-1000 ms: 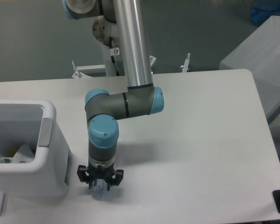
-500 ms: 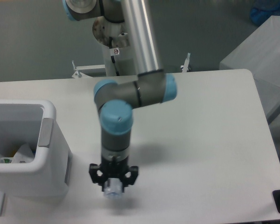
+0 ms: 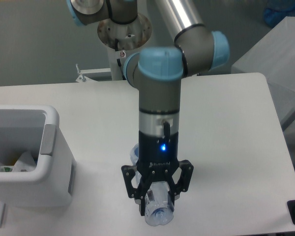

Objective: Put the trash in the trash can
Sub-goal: 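Lift the bottle and carry it over the trash bin, then lower the bottle into the bin and release it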

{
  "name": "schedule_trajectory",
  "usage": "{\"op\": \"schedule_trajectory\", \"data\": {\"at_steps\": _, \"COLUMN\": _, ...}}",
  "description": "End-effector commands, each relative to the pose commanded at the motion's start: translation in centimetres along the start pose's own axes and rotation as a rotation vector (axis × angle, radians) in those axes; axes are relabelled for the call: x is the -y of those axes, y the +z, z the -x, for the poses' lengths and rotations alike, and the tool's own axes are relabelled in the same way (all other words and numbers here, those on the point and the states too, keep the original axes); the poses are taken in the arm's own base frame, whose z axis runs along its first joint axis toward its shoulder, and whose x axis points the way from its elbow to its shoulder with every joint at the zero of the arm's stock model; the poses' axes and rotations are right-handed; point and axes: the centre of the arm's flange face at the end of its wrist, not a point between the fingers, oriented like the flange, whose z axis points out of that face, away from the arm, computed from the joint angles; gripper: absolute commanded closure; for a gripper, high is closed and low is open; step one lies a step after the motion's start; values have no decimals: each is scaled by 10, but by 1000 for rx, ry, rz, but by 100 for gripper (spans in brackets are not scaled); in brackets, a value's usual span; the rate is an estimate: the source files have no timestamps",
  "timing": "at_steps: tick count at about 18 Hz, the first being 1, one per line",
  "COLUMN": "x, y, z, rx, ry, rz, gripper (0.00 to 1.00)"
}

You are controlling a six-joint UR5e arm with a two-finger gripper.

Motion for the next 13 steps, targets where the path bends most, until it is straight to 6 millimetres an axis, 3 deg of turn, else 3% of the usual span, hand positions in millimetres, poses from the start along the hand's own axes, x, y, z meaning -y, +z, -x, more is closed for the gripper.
{"op": "schedule_trajectory", "data": {"at_steps": 2, "x": 10, "y": -26, "z": -29, "rx": -23, "ry": 28, "rz": -34, "gripper": 37}}
{"op": "schedule_trajectory", "data": {"at_steps": 4, "x": 11, "y": -37, "z": -62, "rx": -58, "ry": 58, "rz": -44, "gripper": 37}}
{"op": "schedule_trajectory", "data": {"at_steps": 7, "x": 13, "y": -72, "z": -110, "rx": -101, "ry": 96, "rz": -73, "gripper": 37}}
{"op": "schedule_trajectory", "data": {"at_steps": 8, "x": 5, "y": -74, "z": -129, "rx": -125, "ry": 117, "rz": -63, "gripper": 37}}
{"op": "schedule_trajectory", "data": {"at_steps": 10, "x": 5, "y": -89, "z": -145, "rx": -139, "ry": 130, "rz": -75, "gripper": 37}}
{"op": "schedule_trajectory", "data": {"at_steps": 13, "x": -11, "y": -91, "z": -182, "rx": -190, "ry": 155, "rz": -52, "gripper": 37}}
